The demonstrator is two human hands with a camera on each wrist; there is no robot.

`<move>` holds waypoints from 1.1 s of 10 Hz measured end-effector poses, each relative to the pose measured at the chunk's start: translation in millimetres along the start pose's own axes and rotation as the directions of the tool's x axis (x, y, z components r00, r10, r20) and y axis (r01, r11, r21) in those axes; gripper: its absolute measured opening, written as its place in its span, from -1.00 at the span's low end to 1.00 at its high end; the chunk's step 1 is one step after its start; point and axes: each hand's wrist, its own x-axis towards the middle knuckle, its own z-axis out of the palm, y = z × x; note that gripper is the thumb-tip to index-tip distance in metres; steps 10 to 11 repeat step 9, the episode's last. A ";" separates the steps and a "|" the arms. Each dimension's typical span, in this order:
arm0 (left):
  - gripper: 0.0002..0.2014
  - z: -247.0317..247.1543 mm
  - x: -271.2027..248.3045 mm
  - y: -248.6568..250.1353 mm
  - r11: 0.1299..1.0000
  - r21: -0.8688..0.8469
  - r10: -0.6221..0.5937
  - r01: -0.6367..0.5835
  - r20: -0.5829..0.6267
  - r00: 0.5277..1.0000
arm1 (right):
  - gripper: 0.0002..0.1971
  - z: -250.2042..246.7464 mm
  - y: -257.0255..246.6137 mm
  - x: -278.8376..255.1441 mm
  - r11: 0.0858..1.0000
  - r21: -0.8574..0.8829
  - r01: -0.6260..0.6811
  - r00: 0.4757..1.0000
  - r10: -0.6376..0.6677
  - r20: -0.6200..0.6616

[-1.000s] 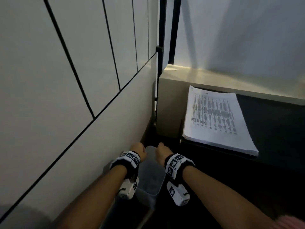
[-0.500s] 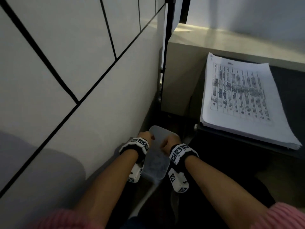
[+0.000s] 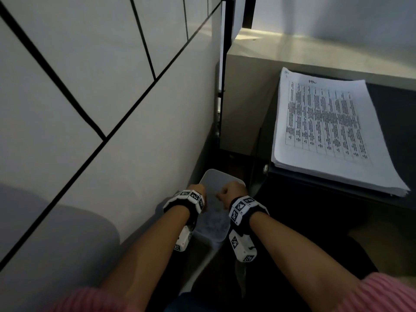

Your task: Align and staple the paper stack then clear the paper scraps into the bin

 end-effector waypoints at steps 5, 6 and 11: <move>-0.56 -29.2 -55.9 5.1 0.990 -0.044 0.122 -0.136 -0.240 0.963 | -0.52 -26.7 -22.0 -63.4 0.966 -0.124 0.228 0.973 -0.230 -0.004; -0.34 -40.6 -82.3 10.5 0.975 -0.120 0.152 -0.185 -0.237 0.959 | -0.34 -33.8 -14.8 -84.2 0.972 -0.019 0.235 0.972 -0.235 -0.021; -0.72 -42.3 -168.1 48.4 0.906 -0.166 0.289 -0.390 -0.432 0.855 | -0.74 -90.6 33.6 -166.4 0.884 0.156 0.441 0.895 -0.421 -0.148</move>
